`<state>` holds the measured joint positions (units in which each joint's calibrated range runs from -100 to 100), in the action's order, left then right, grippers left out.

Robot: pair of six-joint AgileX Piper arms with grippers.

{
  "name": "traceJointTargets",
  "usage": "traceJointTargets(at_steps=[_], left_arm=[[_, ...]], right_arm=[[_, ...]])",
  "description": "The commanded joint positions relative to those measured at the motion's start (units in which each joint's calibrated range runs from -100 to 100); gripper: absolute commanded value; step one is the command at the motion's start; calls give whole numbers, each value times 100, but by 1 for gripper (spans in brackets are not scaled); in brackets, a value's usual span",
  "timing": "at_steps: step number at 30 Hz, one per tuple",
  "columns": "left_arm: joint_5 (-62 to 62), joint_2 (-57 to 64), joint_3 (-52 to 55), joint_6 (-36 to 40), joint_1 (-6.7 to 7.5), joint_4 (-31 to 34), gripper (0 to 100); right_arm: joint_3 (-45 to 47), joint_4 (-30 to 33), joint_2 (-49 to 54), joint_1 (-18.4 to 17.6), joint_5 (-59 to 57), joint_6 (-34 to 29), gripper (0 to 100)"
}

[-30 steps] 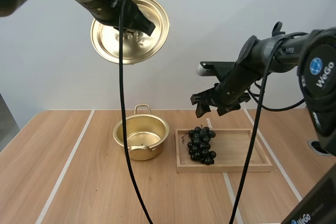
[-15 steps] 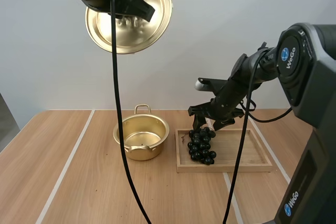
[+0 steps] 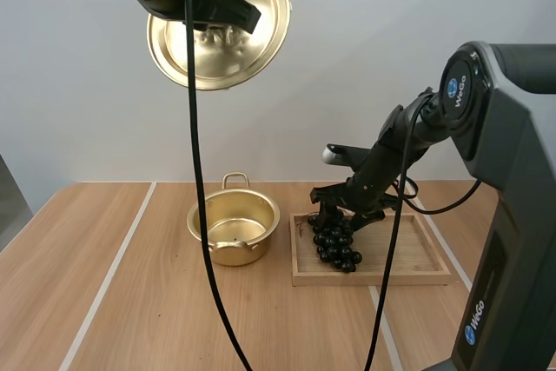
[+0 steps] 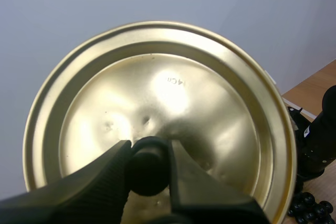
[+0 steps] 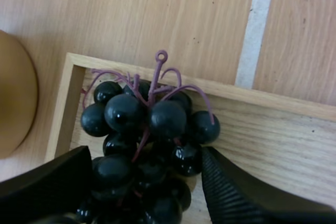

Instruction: Open the pot, put the grape inside, and close it

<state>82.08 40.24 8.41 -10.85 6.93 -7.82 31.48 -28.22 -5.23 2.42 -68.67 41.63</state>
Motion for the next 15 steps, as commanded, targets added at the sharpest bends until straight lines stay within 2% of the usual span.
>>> traceJointTargets(at_steps=[1, 6, 8, 10, 11, 14, 15], left_arm=[[-123, 47, -39, 27, -5, -126, 0], [-123, 47, -39, 17, -5, -127, 0], [-123, 47, -39, 17, -5, -127, 0], [-123, 47, -39, 17, -5, -127, 0], [-123, 47, -39, 17, -5, -127, 0], [-123, 47, -39, 17, -5, -127, 0], [-123, 47, -39, 17, -5, -127, 0]], right_arm=[[14, -110, -121, -24, -77, 124, 97], [14, -110, -234, -178, -41, 168, 95], [14, -100, -242, -239, -33, 168, 87], [14, -100, -242, -280, -19, 168, 68], [14, -100, -242, -290, -19, 168, 53], [14, -100, -242, -290, -19, 168, 0], [14, -100, -242, -290, -19, 202, 0]])
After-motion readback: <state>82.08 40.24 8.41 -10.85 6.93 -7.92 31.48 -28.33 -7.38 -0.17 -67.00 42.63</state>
